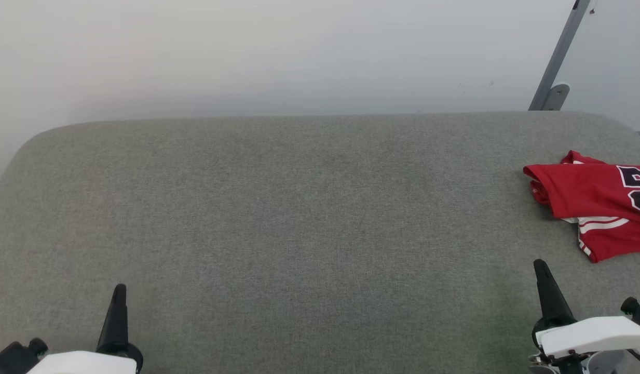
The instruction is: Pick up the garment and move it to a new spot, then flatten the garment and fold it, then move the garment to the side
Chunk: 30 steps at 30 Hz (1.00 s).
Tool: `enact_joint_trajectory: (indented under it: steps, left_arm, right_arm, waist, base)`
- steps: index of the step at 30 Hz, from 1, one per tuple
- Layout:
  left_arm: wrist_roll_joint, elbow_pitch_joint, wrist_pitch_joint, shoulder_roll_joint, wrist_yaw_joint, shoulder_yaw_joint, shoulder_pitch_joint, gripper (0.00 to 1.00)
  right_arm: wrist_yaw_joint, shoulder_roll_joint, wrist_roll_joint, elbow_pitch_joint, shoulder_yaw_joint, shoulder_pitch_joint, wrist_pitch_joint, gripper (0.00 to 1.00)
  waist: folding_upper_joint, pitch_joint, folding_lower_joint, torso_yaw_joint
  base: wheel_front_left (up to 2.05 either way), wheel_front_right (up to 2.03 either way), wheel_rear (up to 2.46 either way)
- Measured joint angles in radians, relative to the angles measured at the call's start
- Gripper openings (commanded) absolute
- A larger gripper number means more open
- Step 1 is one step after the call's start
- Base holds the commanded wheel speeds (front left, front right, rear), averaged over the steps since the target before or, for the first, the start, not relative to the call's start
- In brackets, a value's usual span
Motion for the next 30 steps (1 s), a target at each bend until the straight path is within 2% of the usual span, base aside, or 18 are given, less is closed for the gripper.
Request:
enact_joint_trajectory:
  steps: [30]
  left_arm:
    - [-0.23,0.024,0.083,-0.044,0.0,0.011,-0.076,0.0]
  right_arm:
    - [0.0,0.023,0.275,-0.001,-0.023,-0.041,0.069,0.0]
  waist:
    - [0.0,0.006,0.0,-0.016]
  base:
    - [0.0,0.0,0.0]
